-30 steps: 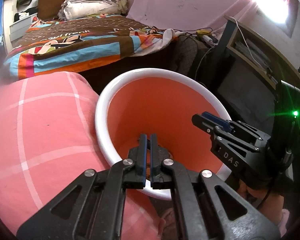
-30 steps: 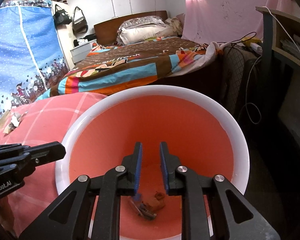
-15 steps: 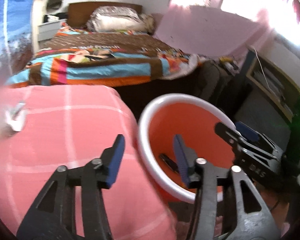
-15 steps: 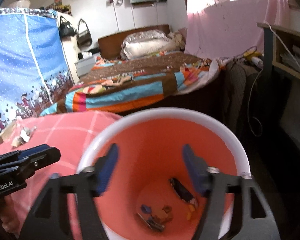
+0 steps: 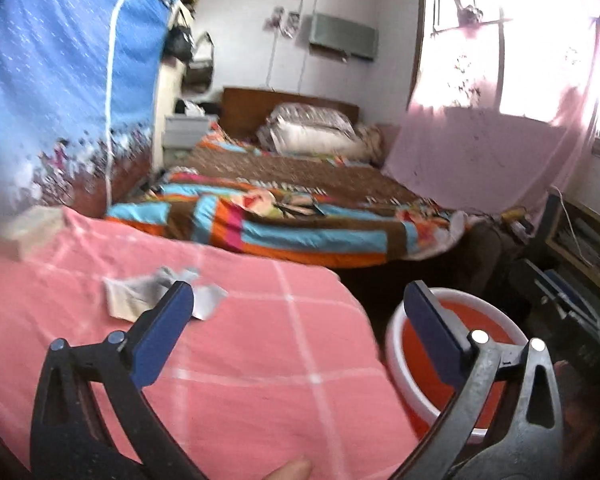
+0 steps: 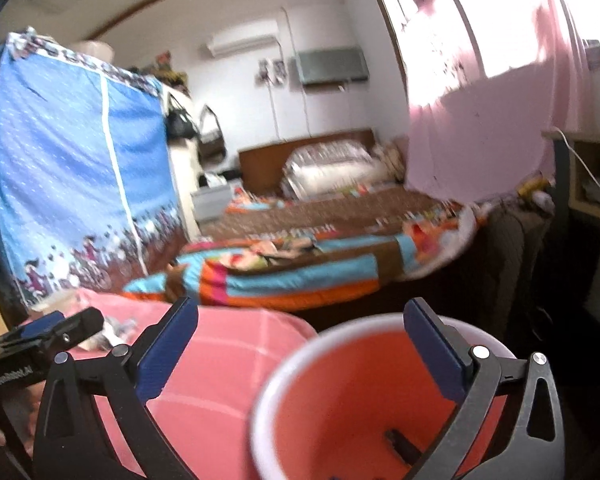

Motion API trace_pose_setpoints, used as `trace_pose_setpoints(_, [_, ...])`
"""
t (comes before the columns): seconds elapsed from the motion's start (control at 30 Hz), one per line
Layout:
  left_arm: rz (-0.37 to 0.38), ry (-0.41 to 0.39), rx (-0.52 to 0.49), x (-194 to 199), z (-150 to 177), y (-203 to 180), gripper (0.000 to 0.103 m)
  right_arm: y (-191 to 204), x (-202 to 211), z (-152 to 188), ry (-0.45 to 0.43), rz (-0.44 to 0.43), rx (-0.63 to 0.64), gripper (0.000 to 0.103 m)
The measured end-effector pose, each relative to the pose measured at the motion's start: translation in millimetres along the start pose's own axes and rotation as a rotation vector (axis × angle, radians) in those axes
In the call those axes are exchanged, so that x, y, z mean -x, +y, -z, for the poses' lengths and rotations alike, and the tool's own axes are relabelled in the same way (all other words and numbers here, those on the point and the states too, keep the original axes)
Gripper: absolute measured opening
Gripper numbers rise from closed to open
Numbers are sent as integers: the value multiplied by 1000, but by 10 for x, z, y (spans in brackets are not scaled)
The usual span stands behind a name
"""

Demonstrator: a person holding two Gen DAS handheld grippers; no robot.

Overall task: Collect trash
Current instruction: 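Move both tools back over the pink table, then grasp the white sachet with the left tool while the right grasps a small wrapper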

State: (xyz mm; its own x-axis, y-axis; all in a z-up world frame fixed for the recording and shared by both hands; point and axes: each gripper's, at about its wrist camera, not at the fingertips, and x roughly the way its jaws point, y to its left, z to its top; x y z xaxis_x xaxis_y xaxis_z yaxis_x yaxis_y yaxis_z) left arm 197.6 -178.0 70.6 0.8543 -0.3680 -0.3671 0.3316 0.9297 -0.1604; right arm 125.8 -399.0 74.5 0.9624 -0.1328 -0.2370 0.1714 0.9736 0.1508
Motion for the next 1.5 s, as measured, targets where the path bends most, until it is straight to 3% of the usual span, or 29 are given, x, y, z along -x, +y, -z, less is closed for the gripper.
trace_pose_setpoints(0.4, [-171,-185,51,481,-101,768,103,605,98,-99,-238,-138,15,103])
trace_pose_setpoints(0.67, [-274,-236,18,650,-97,1159,103,1019,-49,-71,-273,-218,36,103])
trace_pose_setpoints(0.87, [-306,-262,-18,630,-93,1313,103,1357,-205,9,-260,-232,157,103])
trace_pose_setpoints(0.97, [-306,-251,-37,544,-104,1351,103,1483,-326,57,-221,-240,215,103])
trace_pose_setpoints(1.13, [-273,-172,-24,320,-128,1413,103,1631,-622,119,-81,-250,277,103])
trace_pose_setpoints(1.33, [-212,45,16,-128,-72,1511,102,1666,-968,218,110,-261,286,103])
trace_pose_setpoints(1.4, [-193,99,19,-235,-55,1513,98,1672,-1074,268,181,-283,276,102])
trace_pose_setpoints(1.5, [-167,193,13,-403,-18,1496,84,1710,-1223,359,279,-308,280,98])
